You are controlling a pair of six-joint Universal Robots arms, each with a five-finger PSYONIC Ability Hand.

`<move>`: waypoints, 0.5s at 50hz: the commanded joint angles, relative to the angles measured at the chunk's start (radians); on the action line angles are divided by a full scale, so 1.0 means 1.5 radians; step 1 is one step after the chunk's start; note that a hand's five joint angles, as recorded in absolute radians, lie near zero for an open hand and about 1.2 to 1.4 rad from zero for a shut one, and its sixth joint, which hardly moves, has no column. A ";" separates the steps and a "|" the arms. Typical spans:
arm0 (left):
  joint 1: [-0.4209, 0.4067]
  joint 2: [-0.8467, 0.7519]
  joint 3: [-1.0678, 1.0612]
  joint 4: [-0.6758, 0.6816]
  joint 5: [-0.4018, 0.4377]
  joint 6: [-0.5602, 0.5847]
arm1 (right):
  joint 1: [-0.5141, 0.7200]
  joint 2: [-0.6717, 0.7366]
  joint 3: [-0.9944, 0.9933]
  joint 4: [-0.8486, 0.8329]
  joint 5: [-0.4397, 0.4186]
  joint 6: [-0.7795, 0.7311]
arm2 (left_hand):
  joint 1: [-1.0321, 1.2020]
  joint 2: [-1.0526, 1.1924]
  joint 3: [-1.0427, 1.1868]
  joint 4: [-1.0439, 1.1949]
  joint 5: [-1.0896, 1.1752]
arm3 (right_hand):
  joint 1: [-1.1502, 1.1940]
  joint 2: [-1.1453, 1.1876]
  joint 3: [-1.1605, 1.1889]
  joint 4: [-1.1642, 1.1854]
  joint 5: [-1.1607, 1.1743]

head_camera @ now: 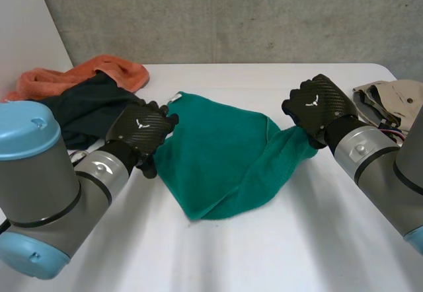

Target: Fold the laundry.

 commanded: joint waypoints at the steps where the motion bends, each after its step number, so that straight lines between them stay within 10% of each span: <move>1: 0.041 -0.044 0.059 -0.017 0.058 0.014 | -0.003 0.002 0.001 0.001 -0.003 -0.002 | 0.072 0.075 0.075 0.073 0.070 | 0.198 0.144 0.139 0.135 0.171; 13: 0.159 -0.234 0.268 -0.237 0.194 0.208 | 0.003 0.021 0.001 -0.002 -0.002 -0.003 | 0.109 0.112 0.112 0.110 0.107 | 0.198 0.144 0.139 0.135 0.171; 25: 0.154 -0.348 0.405 -0.268 0.198 0.229 | 0.011 0.041 0.000 -0.005 -0.002 -0.006 | 0.101 0.104 0.105 0.102 0.100 | 0.198 0.144 0.139 0.135 0.171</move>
